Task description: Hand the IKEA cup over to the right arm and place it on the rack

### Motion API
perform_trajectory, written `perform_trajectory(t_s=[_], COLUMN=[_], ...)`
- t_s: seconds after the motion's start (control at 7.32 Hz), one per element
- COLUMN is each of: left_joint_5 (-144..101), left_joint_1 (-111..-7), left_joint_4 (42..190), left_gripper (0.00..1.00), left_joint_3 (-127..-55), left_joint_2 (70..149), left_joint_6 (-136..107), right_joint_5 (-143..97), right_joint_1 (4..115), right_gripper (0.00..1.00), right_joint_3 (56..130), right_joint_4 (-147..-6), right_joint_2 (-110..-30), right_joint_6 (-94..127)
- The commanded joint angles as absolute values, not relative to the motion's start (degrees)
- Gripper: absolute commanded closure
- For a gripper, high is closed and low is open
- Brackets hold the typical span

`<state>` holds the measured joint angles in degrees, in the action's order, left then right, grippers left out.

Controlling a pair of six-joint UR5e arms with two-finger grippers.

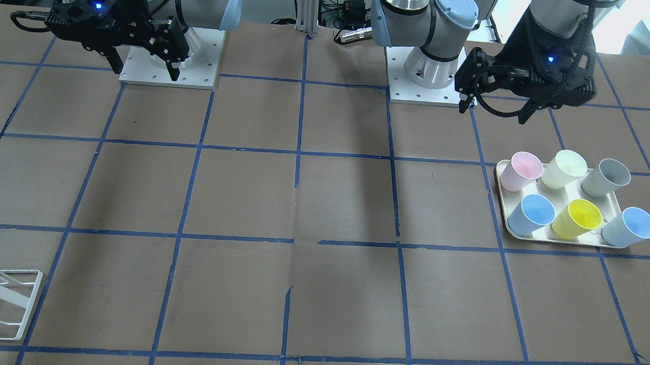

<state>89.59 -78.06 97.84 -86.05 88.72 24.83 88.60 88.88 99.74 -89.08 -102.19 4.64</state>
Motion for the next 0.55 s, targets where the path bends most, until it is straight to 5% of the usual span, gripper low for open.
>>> perform_trajectory(t_s=[0.0,0.41], left_joint_5=[89.56,90.35], left_joint_1=[-69.91,-62.85], left_joint_4=[97.04,80.7], left_gripper=[0.0,0.0], left_joint_3=[-86.4,-95.67], left_joint_2=[92.09,96.32], left_joint_6=[41.85,54.39], right_joint_5=[88.95,89.38], right_joint_1=[88.86,88.86], right_gripper=[0.0,0.0], right_joint_3=[100.02,100.11], right_joint_4=[-89.21,-88.42], right_joint_2=[-102.04,-102.13], right_joint_6=[4.92,4.75])
